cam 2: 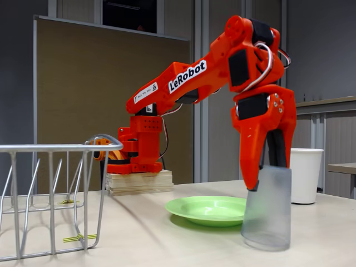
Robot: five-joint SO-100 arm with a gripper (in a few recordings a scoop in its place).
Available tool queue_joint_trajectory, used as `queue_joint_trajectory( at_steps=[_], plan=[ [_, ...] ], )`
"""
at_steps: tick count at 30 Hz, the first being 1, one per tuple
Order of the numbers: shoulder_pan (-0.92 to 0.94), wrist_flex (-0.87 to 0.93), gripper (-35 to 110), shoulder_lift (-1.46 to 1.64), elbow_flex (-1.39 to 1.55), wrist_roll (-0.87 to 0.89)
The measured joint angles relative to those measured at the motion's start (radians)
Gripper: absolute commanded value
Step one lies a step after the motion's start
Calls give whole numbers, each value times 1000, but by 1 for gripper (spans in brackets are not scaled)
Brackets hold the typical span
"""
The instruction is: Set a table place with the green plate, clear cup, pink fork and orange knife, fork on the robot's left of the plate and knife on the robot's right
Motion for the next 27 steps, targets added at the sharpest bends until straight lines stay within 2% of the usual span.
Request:
queue_joint_trajectory(
  at_steps=[13,21,27],
  plan=[
    [-3,-8,40,0,-37,-18],
    [-3,-14,36,0,-37,-84],
    [-48,51,33,37,-37,-120]
  ],
)
